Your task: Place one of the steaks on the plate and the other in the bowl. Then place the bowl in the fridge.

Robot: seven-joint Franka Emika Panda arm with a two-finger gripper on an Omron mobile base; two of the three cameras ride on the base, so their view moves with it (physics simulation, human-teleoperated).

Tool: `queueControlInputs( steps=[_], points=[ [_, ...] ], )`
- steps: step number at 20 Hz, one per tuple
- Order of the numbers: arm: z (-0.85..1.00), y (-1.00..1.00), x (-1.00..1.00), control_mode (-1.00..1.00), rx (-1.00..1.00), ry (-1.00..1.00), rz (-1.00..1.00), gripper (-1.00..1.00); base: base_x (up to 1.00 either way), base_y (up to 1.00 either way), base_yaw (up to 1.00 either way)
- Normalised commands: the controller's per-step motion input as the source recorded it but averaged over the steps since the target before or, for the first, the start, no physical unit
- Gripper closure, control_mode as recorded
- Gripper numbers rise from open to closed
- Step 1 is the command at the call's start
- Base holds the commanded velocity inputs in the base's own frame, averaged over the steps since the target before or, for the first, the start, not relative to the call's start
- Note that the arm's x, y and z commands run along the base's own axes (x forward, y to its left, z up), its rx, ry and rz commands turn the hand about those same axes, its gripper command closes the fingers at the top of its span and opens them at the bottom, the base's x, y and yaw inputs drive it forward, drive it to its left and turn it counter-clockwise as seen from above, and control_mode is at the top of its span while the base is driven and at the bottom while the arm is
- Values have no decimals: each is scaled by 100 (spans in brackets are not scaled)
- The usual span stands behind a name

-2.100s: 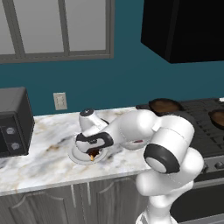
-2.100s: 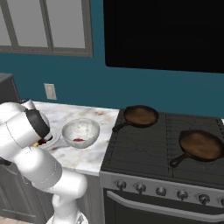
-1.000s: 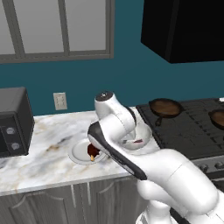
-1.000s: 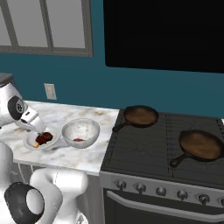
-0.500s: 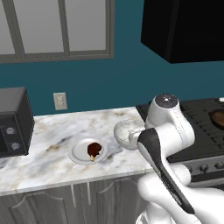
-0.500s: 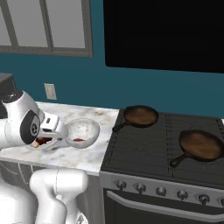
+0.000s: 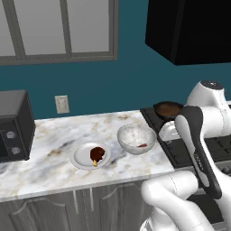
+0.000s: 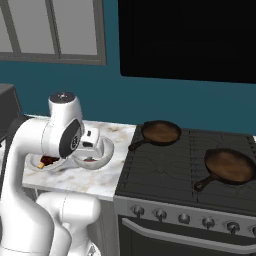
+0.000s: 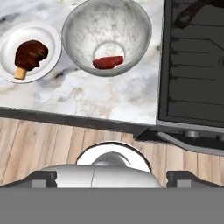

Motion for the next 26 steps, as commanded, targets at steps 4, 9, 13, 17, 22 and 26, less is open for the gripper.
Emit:
queueControlInputs(
  steps=[4,9,13,17,22,26],
  points=[
    [7,0,5,-100,0,25,-29,-100,0,0,0],
    [-3,3,0,-100,-1,0,-11,-100,0,0,0],
    [0,0,0,-100,0,0,0,-100,0,0,0],
    [-10,0,-1,100,0,-2,-1,-100,-4,0,-7],
    [0,0,0,100,0,0,0,-100,-43,-1,-39],
    [0,0,0,100,0,0,0,-100,-71,0,-61]
  ],
)
